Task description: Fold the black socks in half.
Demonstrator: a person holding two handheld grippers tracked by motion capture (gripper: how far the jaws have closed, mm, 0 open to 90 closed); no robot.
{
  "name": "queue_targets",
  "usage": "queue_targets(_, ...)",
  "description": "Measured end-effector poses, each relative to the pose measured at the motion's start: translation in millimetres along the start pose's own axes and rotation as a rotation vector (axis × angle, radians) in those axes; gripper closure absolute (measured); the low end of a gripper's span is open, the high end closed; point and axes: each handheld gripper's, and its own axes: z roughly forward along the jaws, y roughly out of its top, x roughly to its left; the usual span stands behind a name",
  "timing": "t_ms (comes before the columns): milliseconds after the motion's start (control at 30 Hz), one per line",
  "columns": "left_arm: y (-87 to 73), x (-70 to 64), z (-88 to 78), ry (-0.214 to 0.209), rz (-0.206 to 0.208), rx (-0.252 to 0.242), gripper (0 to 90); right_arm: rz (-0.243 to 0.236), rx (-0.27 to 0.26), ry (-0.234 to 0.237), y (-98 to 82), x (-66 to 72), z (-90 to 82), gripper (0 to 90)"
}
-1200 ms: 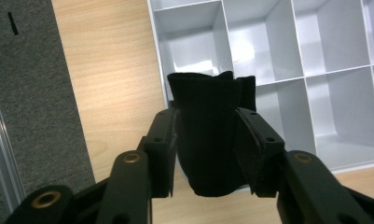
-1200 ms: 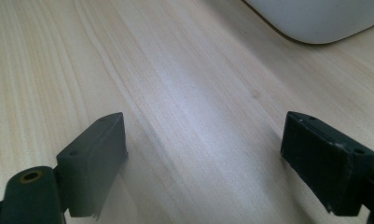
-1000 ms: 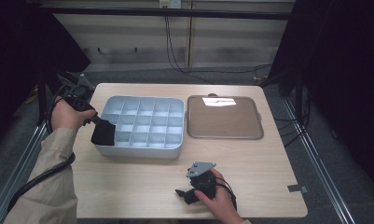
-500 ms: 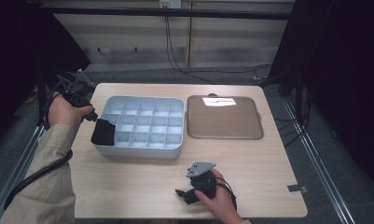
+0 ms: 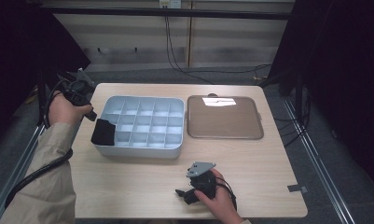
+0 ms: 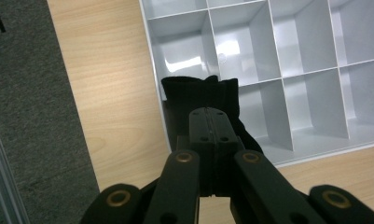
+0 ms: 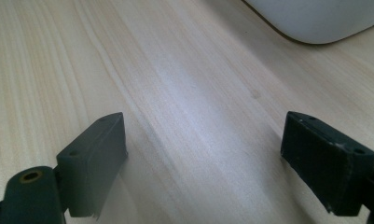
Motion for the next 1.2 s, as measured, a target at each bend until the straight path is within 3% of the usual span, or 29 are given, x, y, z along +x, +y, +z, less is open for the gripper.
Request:
queue_targets(533,-0.7,3.1,17.2,0.016,0.003,0.005,90.0,0.000,0.000,0.002,0.0,0.0,0.0,13.7)
queue_targets(1200,-2.2,2.8,46.3,-0.007,0.003,0.019,90.0,0.000,-0.001,-0.002,0.0,0.1,0.2,13.7)
